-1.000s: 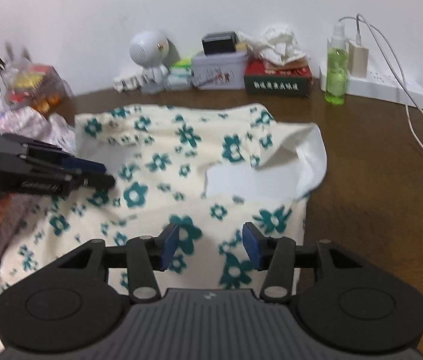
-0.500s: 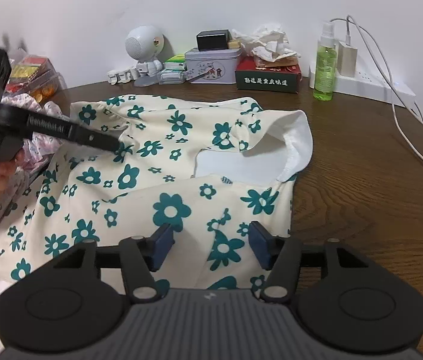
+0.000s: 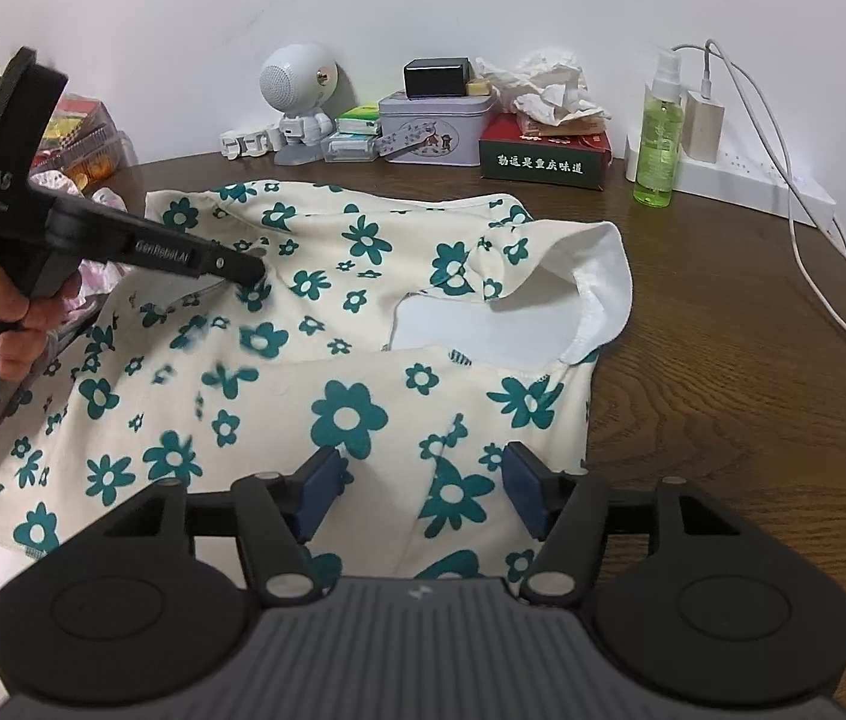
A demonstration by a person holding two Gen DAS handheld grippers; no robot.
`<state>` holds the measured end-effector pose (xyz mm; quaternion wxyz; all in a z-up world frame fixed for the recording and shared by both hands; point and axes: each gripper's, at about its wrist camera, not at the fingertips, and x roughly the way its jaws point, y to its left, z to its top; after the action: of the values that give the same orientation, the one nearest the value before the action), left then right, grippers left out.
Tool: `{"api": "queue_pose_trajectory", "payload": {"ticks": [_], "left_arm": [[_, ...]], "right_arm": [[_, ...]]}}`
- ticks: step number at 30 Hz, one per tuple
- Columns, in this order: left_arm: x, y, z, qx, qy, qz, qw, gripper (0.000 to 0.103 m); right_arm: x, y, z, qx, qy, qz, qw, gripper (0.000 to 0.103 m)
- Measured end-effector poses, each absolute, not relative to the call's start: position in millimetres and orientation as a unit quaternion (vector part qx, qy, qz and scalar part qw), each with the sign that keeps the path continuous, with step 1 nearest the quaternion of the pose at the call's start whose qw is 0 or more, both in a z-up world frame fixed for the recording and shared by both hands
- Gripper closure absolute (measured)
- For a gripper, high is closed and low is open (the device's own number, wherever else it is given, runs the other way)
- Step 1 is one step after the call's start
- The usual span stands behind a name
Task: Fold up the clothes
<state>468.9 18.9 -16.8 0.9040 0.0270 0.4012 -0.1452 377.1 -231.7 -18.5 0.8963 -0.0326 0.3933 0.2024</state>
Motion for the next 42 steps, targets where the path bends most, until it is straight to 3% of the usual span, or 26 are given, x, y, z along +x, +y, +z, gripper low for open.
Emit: {"api": "queue_pose_trajectory", "payload": {"ticks": [2,5,6,10,11,12,21,25,29,39,40,41,42], "left_arm": [[468,26,-14,0.015,0.403,-0.135,0.905,0.096],[457,46,-2,-0.017,0.395,-0.126,0.91,0.063],[448,53,4,-0.02,0.386,-0.132,0.913,0.063],[407,71,19,-0.004,0.378,-0.163,0.912,0.076],[397,73,20,0.005,0.381,-0.173,0.908,0.087],[389,73,19,0.015,0.383,-0.175,0.907,0.091],[333,56,-7,0.118,0.399,-0.147,0.897,0.091],[311,65,3,0.08,0.377,-0.168,0.908,0.088],[287,58,2,0.102,0.37,-0.192,0.903,0.085],[260,64,-18,0.105,0.372,-0.218,0.896,0.085],[259,64,-17,0.103,0.371,-0.219,0.897,0.085],[259,64,-17,0.102,0.37,-0.219,0.897,0.085],[259,64,-17,0.102,0.369,-0.219,0.897,0.085]], "right_arm": [[377,-231,-19,-0.036,0.393,0.202,0.896,0.042],[374,-236,-15,-0.026,0.389,0.198,0.899,0.042],[373,-237,-14,-0.022,0.388,0.196,0.9,0.042],[364,-241,-7,-0.016,0.377,0.198,0.905,0.043],[361,-242,-5,-0.016,0.373,0.199,0.906,0.046],[358,-242,-2,-0.015,0.369,0.201,0.907,0.049],[361,-236,-11,-0.028,0.394,0.189,0.899,0.061],[362,-218,26,-0.021,0.361,0.278,0.89,0.061],[391,-151,54,-0.093,0.356,0.389,0.845,0.059],[457,-29,-1,-0.184,0.446,0.426,0.765,0.063],[459,-27,-5,-0.184,0.452,0.426,0.762,0.066],[459,-26,-7,-0.181,0.456,0.427,0.76,0.078],[459,-26,-7,-0.175,0.46,0.427,0.758,0.097]]}}
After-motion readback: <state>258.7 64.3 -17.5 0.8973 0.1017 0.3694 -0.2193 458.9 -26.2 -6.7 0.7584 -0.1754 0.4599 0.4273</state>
